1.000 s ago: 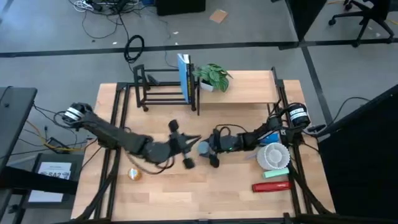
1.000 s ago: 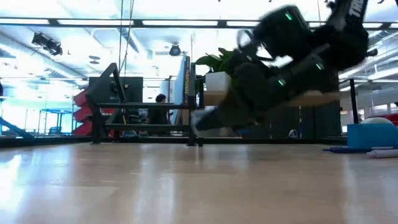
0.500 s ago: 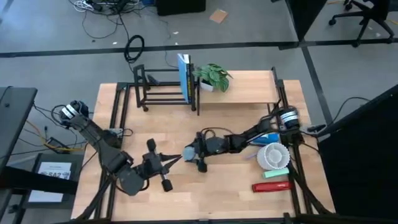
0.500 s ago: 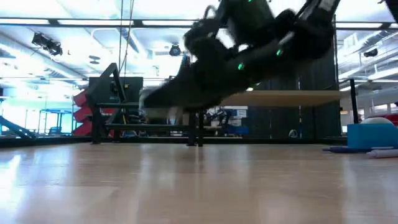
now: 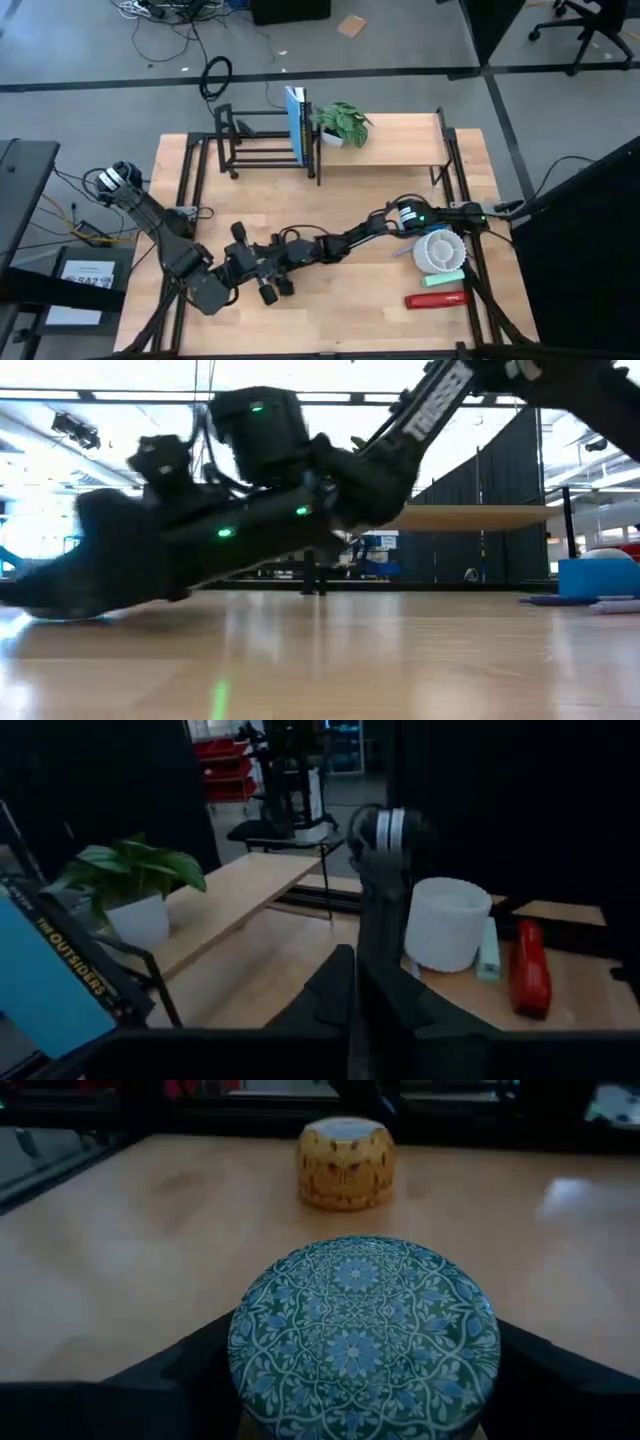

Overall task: Stock shelves
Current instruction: Remove the blue scented candle from under the shelf

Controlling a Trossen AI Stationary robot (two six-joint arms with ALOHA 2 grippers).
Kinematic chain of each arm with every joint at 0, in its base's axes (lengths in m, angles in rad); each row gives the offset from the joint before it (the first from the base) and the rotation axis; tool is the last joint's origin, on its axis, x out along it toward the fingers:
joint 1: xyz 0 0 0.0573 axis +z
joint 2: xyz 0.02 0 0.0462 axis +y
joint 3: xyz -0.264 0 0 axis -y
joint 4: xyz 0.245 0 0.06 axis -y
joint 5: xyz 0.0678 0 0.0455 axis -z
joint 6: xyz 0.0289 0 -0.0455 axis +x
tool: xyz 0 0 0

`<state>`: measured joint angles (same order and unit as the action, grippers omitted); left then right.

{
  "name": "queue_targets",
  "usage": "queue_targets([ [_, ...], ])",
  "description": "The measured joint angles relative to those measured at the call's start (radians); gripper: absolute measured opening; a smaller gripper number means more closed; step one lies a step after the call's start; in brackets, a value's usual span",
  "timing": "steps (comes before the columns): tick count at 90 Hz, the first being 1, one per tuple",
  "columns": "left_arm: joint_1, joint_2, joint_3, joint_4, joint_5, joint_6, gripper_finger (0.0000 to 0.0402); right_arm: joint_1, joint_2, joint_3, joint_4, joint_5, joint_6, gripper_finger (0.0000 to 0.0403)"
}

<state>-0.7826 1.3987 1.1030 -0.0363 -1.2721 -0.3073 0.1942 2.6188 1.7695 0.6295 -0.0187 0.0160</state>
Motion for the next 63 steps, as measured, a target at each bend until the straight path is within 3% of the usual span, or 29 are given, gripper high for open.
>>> queue_targets([
  [20,-0.017,0.0,0.0,-0.027,-0.004,-0.096,0.0,-0.022,0.0,0.079,-0.051,-0.065,0.005,0.0342],
  [40,-0.034,0.0,0.0,-0.018,-0.004,-0.122,0.0,-0.069,-0.162,0.08,-0.485,-0.052,-0.083,0.0386],
  [51,-0.037,0.0,0.0,-0.02,0.011,-0.176,0.0,-0.092,-0.235,0.013,-0.621,0.049,-0.105,0.0381],
  [63,-0.037,0.0,0.0,-0.08,0.11,-0.298,0.0,-0.101,-0.365,-0.198,-0.631,0.18,-0.106,0.0351],
])
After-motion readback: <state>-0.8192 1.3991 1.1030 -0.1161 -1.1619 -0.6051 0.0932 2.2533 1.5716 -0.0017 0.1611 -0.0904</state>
